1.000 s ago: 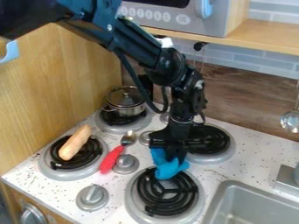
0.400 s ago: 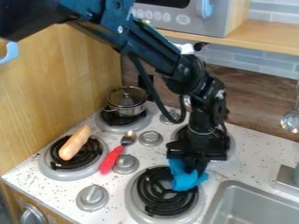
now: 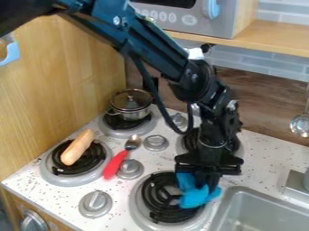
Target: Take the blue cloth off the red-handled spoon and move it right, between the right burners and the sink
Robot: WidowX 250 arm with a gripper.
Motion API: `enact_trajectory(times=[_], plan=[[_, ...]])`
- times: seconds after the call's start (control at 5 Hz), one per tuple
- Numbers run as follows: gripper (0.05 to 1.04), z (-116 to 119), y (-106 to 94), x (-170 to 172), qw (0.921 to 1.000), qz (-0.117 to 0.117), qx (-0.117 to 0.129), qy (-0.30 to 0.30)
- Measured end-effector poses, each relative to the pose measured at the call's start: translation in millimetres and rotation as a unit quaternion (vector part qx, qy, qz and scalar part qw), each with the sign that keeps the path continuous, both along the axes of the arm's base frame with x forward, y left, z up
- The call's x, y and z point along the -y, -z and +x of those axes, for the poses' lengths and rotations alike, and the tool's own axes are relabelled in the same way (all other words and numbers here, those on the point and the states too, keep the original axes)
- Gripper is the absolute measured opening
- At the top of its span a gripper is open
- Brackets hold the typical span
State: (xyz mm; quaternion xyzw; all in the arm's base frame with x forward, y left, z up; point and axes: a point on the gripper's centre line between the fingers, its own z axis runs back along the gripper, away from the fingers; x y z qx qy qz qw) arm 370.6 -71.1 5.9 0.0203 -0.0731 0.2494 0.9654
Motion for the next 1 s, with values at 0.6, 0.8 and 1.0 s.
enact_trajectory(times=[0.6, 0.8, 1.0], plan=[[0.12, -53, 6.5, 20, 0.9994, -0.004, -0.018, 0.028], [0.12, -52, 6.4, 19, 0.9994, -0.003, -0.015, 0.031], [0.12, -37, 1.9, 21, 0.9994, 0.006, -0.002, 0.033]])
